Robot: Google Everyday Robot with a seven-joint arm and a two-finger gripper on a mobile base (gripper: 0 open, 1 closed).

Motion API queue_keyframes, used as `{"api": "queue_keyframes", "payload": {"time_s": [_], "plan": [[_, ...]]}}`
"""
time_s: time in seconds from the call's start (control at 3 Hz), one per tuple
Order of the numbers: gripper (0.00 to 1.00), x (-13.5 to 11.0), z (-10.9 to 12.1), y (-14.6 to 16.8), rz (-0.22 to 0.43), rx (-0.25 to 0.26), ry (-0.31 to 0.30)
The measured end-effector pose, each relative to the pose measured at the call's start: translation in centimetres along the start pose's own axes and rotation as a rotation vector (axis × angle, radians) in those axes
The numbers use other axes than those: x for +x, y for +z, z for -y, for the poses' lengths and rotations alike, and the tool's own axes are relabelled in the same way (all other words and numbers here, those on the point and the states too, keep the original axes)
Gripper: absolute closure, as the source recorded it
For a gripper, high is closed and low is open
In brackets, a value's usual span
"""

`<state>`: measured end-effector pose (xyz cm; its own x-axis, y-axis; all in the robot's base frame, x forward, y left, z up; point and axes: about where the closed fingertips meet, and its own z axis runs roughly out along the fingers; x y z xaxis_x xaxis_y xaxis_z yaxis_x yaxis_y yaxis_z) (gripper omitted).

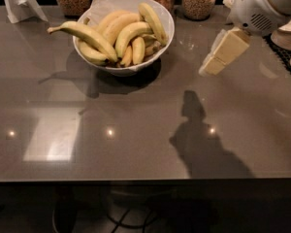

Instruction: Pick banana from white bowl

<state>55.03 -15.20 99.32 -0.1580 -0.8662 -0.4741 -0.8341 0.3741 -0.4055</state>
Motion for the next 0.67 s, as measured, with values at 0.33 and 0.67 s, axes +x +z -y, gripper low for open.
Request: {"api": "queue_keyframes", "payload": {"time_s": [0.33,0.67], "plan": [[0.0,-3.86,4.29,2.13,0.103,0.085,0.023],[0.0,-4.07,4.28,2.19,0.108,0.088,0.023]]}}
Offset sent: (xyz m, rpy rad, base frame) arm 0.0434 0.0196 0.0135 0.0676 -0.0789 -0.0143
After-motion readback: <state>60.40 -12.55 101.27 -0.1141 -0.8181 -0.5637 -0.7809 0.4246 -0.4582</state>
